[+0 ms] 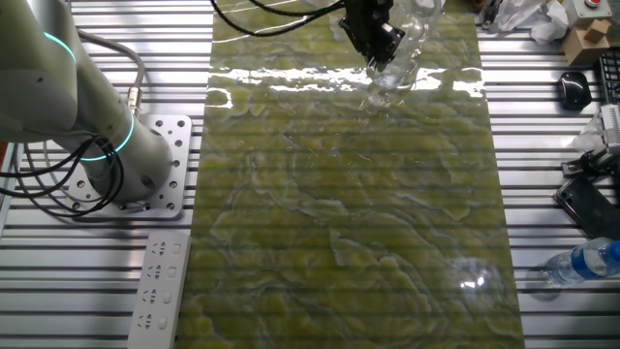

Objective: Pour the water from one cup into another empty cup

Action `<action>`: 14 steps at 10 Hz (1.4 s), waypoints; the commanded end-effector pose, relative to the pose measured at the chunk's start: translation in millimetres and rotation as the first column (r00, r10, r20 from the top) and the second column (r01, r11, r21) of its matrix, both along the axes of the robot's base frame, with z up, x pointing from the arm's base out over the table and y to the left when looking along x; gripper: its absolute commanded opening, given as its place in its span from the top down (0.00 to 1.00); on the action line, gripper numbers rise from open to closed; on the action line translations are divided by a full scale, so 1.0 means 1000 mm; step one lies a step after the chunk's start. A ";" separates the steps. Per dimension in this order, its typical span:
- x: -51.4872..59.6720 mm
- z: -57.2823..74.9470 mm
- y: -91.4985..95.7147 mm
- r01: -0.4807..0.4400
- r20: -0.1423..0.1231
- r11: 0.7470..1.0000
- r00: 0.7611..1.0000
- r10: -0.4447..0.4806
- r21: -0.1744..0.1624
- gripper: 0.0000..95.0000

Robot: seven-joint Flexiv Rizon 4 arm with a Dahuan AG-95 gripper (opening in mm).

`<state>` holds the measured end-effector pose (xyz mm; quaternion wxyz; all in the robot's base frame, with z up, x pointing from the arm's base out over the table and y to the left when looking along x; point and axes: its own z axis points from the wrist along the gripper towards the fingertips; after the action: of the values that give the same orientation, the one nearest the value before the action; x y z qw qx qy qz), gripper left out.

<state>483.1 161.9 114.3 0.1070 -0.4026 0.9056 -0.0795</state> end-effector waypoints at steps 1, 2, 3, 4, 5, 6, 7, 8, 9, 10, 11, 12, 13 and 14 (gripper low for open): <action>0.001 -0.005 0.001 -0.001 0.012 1.000 1.000 0.000 0.011 1.00; 0.001 -0.007 0.001 0.000 0.014 1.000 1.000 0.000 0.016 1.00; 0.001 -0.009 0.001 -0.001 0.015 1.000 1.000 0.001 0.016 1.00; 0.001 -0.010 0.002 -0.002 0.015 1.000 1.000 0.002 0.016 1.00; 0.001 -0.011 0.002 -0.002 0.016 1.000 1.000 0.002 0.016 1.00; 0.000 -0.013 0.002 -0.003 0.017 1.000 1.000 0.003 0.019 1.00; 0.000 -0.015 0.002 -0.002 0.018 1.000 1.000 0.002 0.022 1.00; 0.000 -0.017 0.003 0.000 0.020 1.000 1.000 0.000 0.026 1.00; 0.000 -0.018 0.003 -0.001 0.020 1.000 1.000 0.000 0.031 1.00; 0.000 -0.019 0.003 -0.003 0.021 0.999 1.000 0.002 0.033 1.00; 0.000 -0.020 0.003 -0.006 0.021 0.999 1.000 0.006 0.033 1.00; 0.000 -0.020 0.003 -0.009 0.021 0.999 1.000 0.008 0.034 0.80; 0.000 -0.021 0.003 -0.011 0.022 0.999 1.000 0.010 0.035 0.80; 0.000 -0.021 0.004 -0.012 0.024 0.999 1.000 0.011 0.035 0.80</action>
<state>482.4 165.9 92.4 0.1231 -0.4049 0.9036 -0.0663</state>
